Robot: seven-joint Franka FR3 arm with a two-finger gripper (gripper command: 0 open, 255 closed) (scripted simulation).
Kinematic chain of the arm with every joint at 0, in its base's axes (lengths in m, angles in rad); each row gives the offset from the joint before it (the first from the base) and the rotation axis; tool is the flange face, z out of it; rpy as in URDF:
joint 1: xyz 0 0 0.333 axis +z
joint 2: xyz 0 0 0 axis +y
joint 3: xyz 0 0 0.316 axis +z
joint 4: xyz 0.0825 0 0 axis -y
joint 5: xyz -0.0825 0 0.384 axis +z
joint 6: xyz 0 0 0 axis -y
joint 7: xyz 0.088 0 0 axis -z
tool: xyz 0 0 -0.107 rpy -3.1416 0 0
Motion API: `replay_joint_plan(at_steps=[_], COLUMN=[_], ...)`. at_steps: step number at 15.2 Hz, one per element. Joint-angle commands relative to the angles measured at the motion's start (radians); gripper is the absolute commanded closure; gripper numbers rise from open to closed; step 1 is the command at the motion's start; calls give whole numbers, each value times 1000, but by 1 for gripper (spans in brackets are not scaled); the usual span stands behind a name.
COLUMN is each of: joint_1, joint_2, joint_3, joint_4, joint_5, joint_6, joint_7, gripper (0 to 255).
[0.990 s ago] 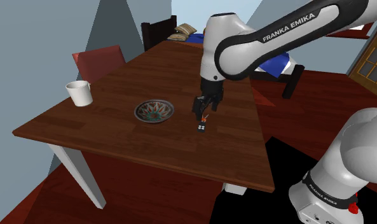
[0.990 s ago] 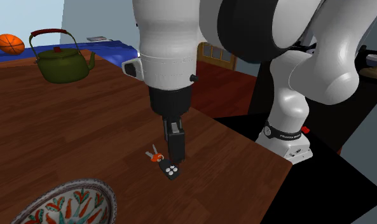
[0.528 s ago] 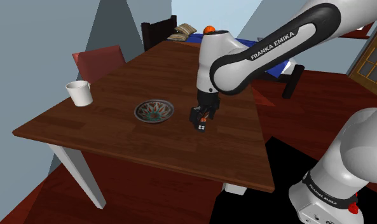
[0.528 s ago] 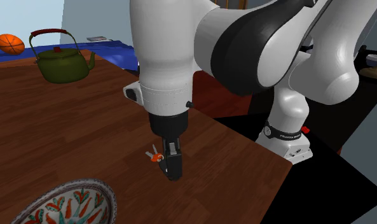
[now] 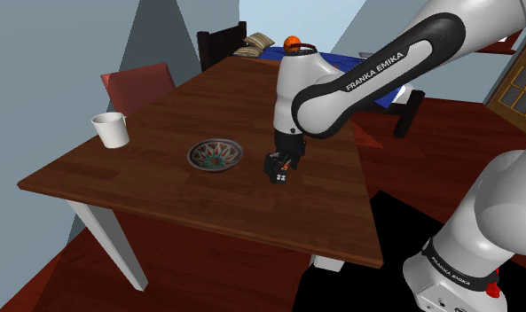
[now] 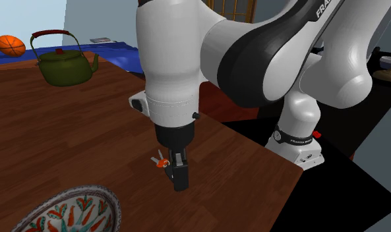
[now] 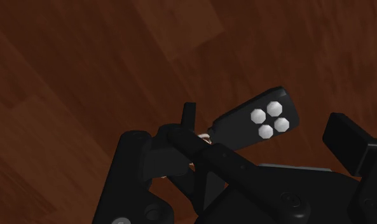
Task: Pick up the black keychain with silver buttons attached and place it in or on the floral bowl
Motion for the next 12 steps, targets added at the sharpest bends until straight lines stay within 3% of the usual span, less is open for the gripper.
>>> replay_joint_plan(at_steps=[1, 2, 12], joint_1=[0, 0, 1], joint_2=[0, 0, -10], joint_3=[0, 0, -1], joint_4=[0, 0, 5], joint_5=[0, 0, 3], joint_6=[0, 0, -15], joint_7=[0, 0, -2], gripper=[0, 255, 255])
